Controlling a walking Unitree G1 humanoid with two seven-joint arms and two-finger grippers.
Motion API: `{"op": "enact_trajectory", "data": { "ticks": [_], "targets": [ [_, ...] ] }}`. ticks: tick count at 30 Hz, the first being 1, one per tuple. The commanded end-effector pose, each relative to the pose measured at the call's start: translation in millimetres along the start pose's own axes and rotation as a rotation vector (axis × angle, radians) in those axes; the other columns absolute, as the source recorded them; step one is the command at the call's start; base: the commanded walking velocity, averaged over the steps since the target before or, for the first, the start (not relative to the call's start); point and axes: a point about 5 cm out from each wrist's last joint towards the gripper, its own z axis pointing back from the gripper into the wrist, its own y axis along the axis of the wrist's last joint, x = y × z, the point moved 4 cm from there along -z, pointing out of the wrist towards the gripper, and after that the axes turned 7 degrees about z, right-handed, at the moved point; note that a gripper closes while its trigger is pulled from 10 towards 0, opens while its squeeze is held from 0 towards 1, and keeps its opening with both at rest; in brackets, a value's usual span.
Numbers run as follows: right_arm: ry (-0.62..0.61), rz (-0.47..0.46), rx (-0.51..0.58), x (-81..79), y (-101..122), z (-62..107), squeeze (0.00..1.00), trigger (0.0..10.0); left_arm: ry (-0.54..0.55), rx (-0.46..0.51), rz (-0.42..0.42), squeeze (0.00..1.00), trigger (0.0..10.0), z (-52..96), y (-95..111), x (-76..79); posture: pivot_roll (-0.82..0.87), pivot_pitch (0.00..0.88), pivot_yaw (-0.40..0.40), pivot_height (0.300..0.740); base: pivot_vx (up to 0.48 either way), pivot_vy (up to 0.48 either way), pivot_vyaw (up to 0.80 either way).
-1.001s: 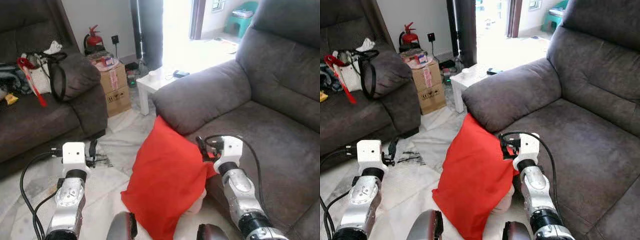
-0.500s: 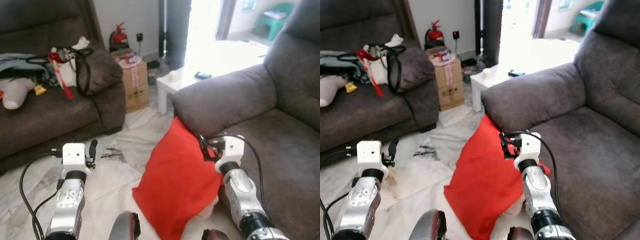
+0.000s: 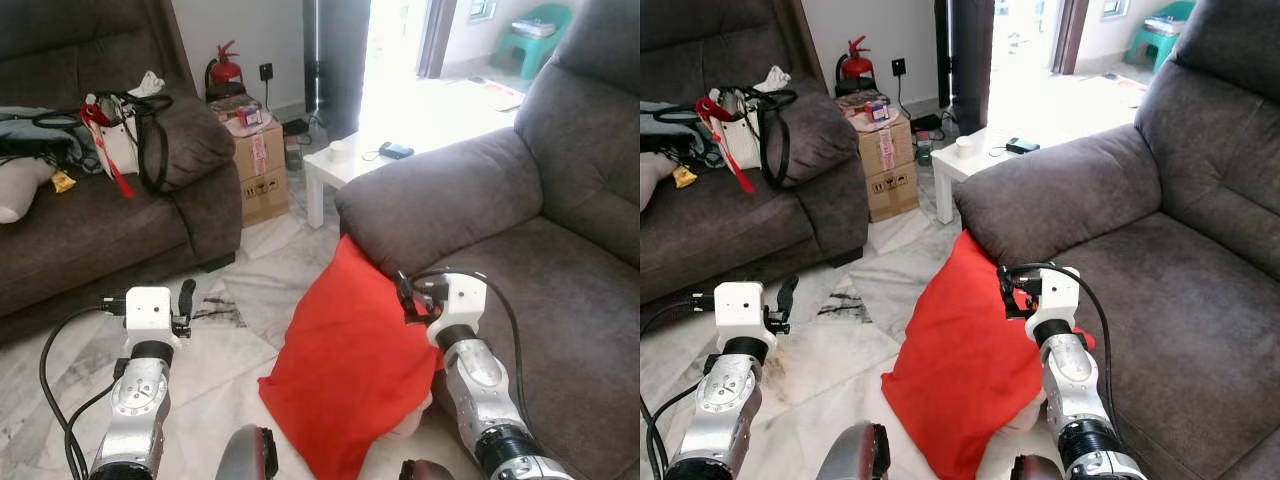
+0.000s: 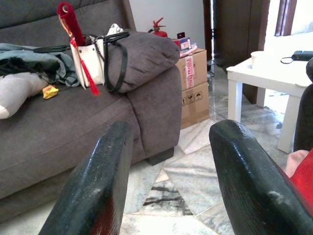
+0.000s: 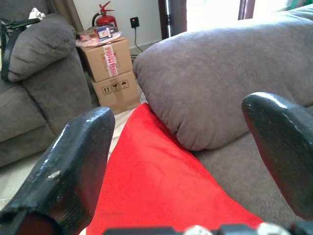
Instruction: Move the pillow to the sofa from floor
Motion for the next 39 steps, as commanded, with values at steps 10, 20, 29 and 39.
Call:
{"op": "enact_trajectory", "data": {
  "ticks": [10, 20, 29, 39],
  "targets": [
    [0.000, -0.009, 0.000, -3.7, 1, -2.4, 0.00, 10.0, 0.004, 0.009, -0.009, 0.00, 10.0, -0.5, 3, -2.9, -0.04, 0.000, 0.048, 0.619, 0.281, 0.000, -0.06],
    [0.004, 0.002, -0.018, -2.5, -3, -1.7, 0.00, 10.0, 0.006, 0.002, -0.009, 0.00, 10.0, 2.5, 0, -2.5, -0.04, 0.000, 0.043, 0.619, 0.300, 0.000, 0.00],
    [0.001, -0.006, -0.040, -3.7, -6, -1.8, 0.00, 10.0, -0.028, -0.034, -0.009, 0.00, 10.0, 5.7, -7, -0.5, -0.03, 0.000, 0.040, 0.619, 0.259, 0.000, 0.00],
    [0.006, -0.002, -0.054, -4.3, -9, -2.0, 0.00, 10.0, -0.029, -0.064, -0.021, 0.00, 10.0, 12.1, -14, -6.1, -0.02, 0.000, 0.038, 0.619, 0.000, 0.000, -0.51]
  ]
}}
